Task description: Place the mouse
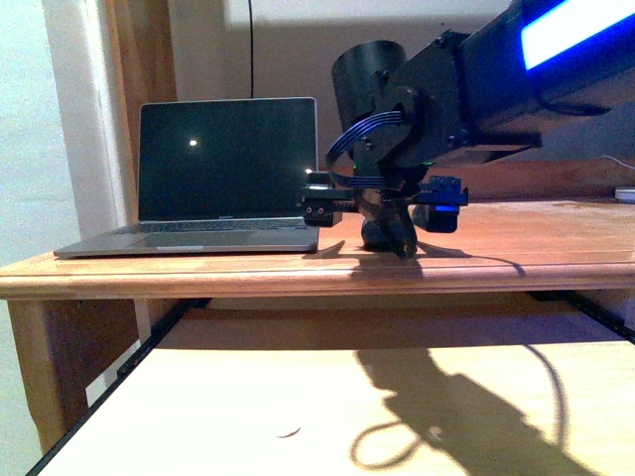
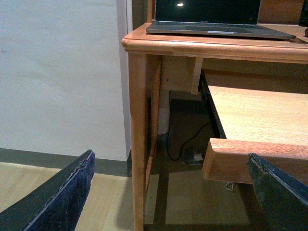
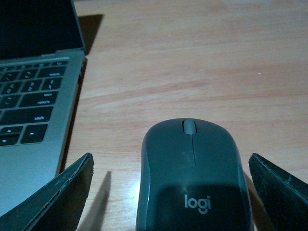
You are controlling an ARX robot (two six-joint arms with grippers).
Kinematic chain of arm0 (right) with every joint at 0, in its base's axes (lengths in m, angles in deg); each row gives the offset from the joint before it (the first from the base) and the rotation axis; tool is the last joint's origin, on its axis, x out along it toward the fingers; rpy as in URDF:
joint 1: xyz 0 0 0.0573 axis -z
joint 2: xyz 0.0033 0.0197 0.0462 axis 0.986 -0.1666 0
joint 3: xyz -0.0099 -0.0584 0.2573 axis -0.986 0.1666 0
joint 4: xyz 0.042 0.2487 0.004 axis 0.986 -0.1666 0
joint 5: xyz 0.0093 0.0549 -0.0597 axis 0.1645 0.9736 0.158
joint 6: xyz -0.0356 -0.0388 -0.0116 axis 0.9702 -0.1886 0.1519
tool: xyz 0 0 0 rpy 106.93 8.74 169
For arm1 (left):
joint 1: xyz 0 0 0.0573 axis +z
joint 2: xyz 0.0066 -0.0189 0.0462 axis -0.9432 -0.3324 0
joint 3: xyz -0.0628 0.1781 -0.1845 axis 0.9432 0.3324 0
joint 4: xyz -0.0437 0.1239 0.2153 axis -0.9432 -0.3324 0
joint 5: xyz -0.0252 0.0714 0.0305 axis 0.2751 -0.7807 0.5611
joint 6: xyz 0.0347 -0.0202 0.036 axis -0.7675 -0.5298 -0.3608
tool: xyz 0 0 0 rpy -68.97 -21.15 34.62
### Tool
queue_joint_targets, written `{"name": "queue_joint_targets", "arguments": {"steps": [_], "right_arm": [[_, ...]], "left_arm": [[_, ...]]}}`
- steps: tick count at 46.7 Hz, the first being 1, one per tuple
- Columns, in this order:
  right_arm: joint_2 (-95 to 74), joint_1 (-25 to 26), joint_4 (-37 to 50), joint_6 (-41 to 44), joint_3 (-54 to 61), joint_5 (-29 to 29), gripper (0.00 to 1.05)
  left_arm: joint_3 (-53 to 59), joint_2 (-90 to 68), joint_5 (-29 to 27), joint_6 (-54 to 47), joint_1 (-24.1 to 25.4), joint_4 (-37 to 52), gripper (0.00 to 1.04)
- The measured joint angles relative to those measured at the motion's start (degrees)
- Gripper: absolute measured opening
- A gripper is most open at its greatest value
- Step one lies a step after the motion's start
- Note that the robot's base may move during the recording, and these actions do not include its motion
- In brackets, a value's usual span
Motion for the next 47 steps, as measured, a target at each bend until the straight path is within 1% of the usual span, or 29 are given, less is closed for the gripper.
{"name": "queue_joint_targets", "arguments": {"steps": [5,12,16,17,24,30,36,39,43,47], "right_arm": [[8.61,1.86,7.61,-1.77,10.56,3.69,0.97],[24.63,5.81,19.54,-2.91,29.18,13.53,0.97],[33.29,8.48,25.44,-2.32,40.79,20.04,0.97],[36.17,9.55,27.23,-1.99,45.22,22.62,0.97],[47.08,15.5,33.42,-0.33,65.11,36.37,0.97],[56.24,22.34,35.32,0.57,78.47,48.87,0.97],[64.19,30.32,36.37,1.2,86.18,61.24,0.97],[67.87,36.59,36.46,2.49,90.14,70.58,0.97],[70.84,44.02,32.39,6.75,94.86,81.66,0.97],[72.7,48.17,26.32,12.98,97.85,89.88,0.97]], "left_arm": [[0.0,0.0,0.0,0.0,0.0,0.0,0.97],[0.0,0.0,0.0,0.0,0.0,0.0,0.97],[-0.02,0.0,0.0,0.0,0.0,0.0,0.97],[-0.02,0.0,0.0,0.0,0.0,0.0,0.97],[-0.02,0.0,0.0,0.0,0.0,0.0,0.97],[0.0,0.0,0.0,0.0,0.0,0.0,0.97],[-0.02,0.0,0.0,0.0,0.0,0.0,0.97],[0.0,0.0,0.0,0.0,0.0,0.0,0.97],[0.0,0.0,0.0,0.0,0.0,0.0,0.97],[0.0,0.0,0.0,0.0,0.0,0.0,0.97]]}}
